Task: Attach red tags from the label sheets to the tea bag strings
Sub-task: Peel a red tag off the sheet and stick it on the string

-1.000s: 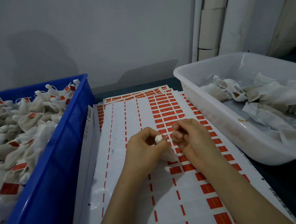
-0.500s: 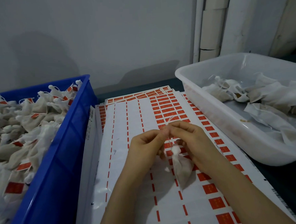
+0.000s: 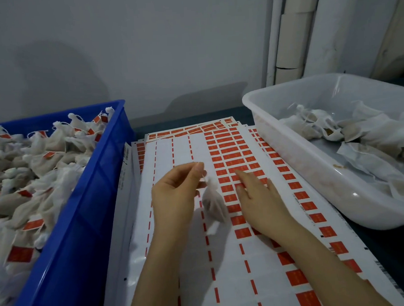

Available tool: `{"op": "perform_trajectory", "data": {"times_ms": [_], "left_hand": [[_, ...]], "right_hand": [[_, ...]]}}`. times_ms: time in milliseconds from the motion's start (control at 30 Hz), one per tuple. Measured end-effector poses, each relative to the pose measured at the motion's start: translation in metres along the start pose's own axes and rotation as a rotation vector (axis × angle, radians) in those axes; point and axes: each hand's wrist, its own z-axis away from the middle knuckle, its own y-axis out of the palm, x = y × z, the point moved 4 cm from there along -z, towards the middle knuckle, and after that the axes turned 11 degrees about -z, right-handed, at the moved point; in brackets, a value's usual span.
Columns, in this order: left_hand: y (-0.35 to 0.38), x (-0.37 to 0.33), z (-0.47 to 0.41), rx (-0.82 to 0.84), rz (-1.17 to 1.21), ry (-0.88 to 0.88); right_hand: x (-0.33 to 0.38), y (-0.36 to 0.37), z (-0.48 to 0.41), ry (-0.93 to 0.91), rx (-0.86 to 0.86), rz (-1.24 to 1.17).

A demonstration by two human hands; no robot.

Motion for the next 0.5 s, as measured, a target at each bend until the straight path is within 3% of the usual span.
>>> {"op": "perform_trajectory", "data": {"times_ms": [133, 300, 433, 500], "left_hand": [[-0.015, -0.006, -0.004, -0.158, -0.013, 0.040], [-0.019, -0.002, -0.005, -0.224, -0.008, -0.011], [-0.016, 0.006, -0.006, -0.220, 0.018, -0.053], [-0.015, 0.007, -0.006, -0.219, 0.040, -0.065]], "right_hand": [[0.004, 0.011, -0.007, -0.041, -0.005, 0.041], [0.019, 0.023, -0.019, -0.105, 0.005, 0.097], [0.032, 0.010, -0.021, -0.097, -0.063, -0.221], [0.033, -0.006, -0.016, -0.107, -0.080, -0.243]]}}
